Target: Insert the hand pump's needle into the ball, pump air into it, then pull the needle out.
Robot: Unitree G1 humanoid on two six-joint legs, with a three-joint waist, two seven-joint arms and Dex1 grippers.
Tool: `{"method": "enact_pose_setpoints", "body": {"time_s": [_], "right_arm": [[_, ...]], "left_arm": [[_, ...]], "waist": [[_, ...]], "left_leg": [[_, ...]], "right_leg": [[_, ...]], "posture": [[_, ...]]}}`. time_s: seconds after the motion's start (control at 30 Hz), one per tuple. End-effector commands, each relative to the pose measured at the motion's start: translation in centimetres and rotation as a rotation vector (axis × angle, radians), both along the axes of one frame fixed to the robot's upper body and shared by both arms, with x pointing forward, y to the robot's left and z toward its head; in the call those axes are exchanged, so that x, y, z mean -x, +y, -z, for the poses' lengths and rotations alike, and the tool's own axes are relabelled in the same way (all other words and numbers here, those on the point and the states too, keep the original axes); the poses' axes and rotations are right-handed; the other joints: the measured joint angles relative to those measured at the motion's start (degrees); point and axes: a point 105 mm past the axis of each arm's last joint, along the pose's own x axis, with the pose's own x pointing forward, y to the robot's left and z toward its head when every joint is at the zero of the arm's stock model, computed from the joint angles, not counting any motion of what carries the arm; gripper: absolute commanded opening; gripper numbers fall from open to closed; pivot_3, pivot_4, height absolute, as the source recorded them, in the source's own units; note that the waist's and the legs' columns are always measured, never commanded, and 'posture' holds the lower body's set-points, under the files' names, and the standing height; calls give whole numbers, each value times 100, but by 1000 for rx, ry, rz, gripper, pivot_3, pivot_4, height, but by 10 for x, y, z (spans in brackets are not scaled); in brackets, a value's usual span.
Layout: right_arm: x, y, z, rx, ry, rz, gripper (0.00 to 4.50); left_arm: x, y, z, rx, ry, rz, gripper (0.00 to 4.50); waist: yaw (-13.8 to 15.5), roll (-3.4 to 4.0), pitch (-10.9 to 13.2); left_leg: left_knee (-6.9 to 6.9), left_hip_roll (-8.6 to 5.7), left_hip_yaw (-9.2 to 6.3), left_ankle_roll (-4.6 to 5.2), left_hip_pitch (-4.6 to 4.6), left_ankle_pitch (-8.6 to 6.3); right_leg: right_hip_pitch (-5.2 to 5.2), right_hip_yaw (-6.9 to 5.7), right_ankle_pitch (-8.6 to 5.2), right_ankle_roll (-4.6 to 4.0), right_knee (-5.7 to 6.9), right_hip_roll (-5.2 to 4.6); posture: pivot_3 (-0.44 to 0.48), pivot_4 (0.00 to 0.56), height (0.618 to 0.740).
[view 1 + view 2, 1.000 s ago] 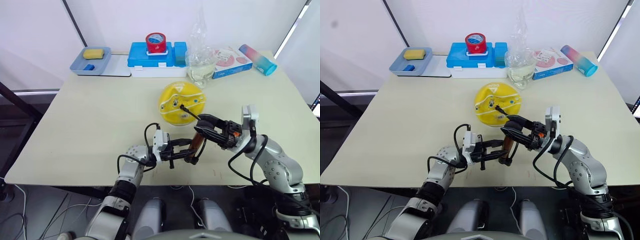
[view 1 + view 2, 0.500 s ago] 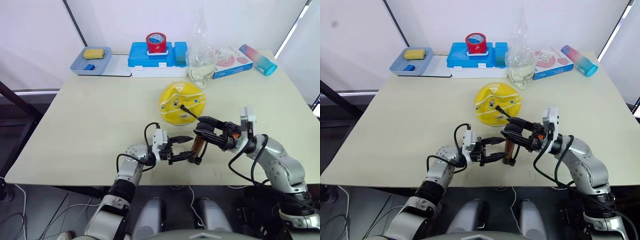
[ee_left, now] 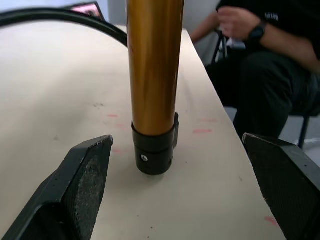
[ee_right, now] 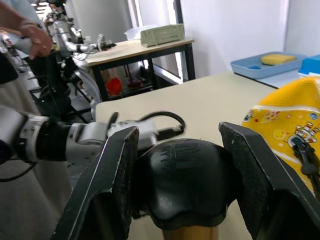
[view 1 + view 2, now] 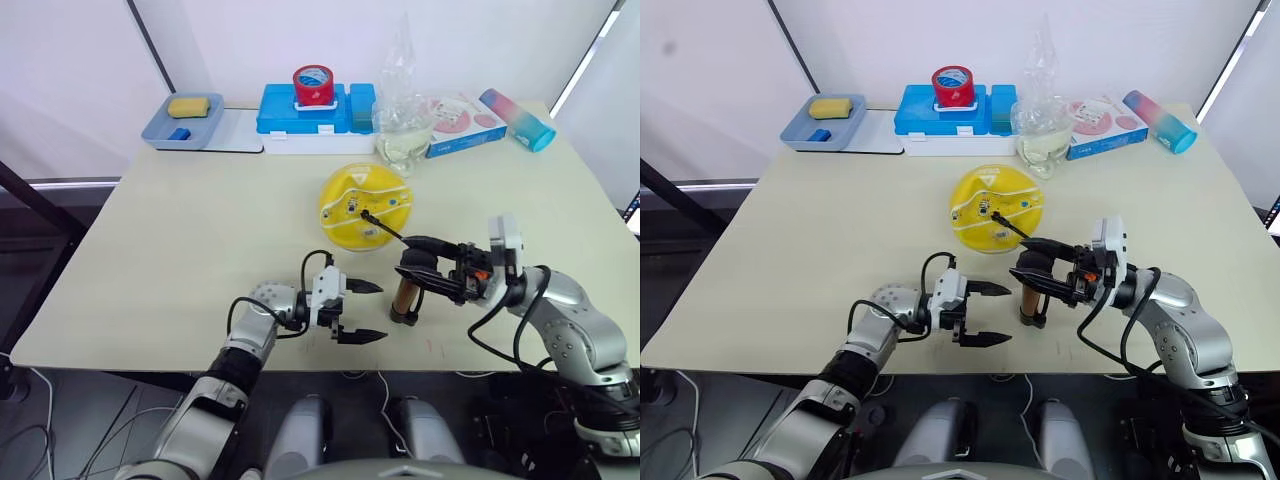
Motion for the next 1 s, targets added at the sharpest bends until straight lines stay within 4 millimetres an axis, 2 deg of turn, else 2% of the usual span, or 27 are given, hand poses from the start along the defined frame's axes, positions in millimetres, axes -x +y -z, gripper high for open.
{"method": "enact_pose_setpoints", "body": {"time_s": [0.03,0.43,0.83,0.87,0.9,1.0], "right_arm": [[11,-8,-8,-11,-56,-61,2052],[17,-21,-12,-16,-53,-143,2052],[15,-20,-15,-33,-67,-135,2052],[15,-20,-15,-33,-68,-133,2052],[15,-20,-15,-33,-68,-132,2052],[14,-21,-15,-32,-67,-127,2052]], "left_arm": [[-3,-12,4,-40,1,10,4458],[1,-42,15,-113,-16,90,4458],[-1,-60,17,-70,40,56,4458],[-1,-60,17,-70,41,51,3964],[-1,-60,18,-70,42,48,3676],[-1,-60,20,-76,45,43,2208]], "waist": [[4,0,0],[-1,-2,1],[-1,-4,2],[-2,-4,2],[-3,-4,2],[-2,-4,2]], "left_leg": [[0,0,0,0,-1,0],[0,-2,-4,0,-1,0],[0,-4,-8,0,-4,0],[0,-4,-9,0,-5,0],[0,-4,-8,0,-5,0],[0,-4,-10,0,-4,0]], "right_leg": [[0,0,0,0,0,0],[-1,-2,1,1,0,0],[-1,-4,6,10,0,0],[-1,-4,6,9,0,0],[-1,-4,6,9,0,-1],[-1,-4,6,8,0,0]], "posture": [[0,150,739],[0,150,739],[0,150,739],[0,150,739],[0,150,739],[0,150,739]]}}
